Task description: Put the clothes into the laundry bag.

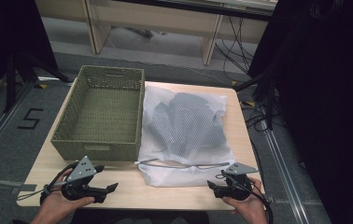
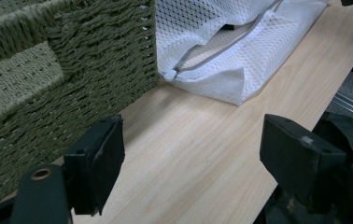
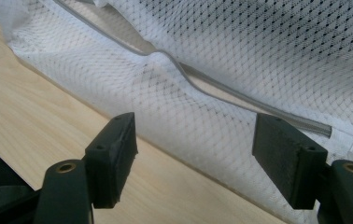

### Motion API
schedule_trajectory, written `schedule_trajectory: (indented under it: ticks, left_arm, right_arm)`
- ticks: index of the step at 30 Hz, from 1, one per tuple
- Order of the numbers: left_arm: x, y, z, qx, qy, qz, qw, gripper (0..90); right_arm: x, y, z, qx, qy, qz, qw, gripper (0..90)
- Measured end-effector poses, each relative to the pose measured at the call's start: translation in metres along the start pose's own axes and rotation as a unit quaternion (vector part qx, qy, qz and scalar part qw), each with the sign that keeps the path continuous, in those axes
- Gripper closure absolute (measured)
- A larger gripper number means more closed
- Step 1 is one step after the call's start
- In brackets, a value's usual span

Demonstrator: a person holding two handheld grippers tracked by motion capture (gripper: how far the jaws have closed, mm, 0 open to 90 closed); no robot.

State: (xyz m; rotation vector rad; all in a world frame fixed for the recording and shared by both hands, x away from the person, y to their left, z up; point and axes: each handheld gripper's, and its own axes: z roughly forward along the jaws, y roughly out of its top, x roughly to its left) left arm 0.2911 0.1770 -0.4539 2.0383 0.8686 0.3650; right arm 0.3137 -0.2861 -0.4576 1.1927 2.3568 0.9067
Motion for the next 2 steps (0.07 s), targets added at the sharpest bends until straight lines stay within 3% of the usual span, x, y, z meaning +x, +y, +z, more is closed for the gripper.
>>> schedule_trajectory:
  ticks: [2]
  left_arm:
    - [0.0007, -0.0001, 0.0009, 0.003, 0.0, 0.003, 1.0, 21.7]
  right_arm:
    - [0.0002, -0.0004, -0.0004, 0.007, -0.001, 0.008, 0.9999, 31.6]
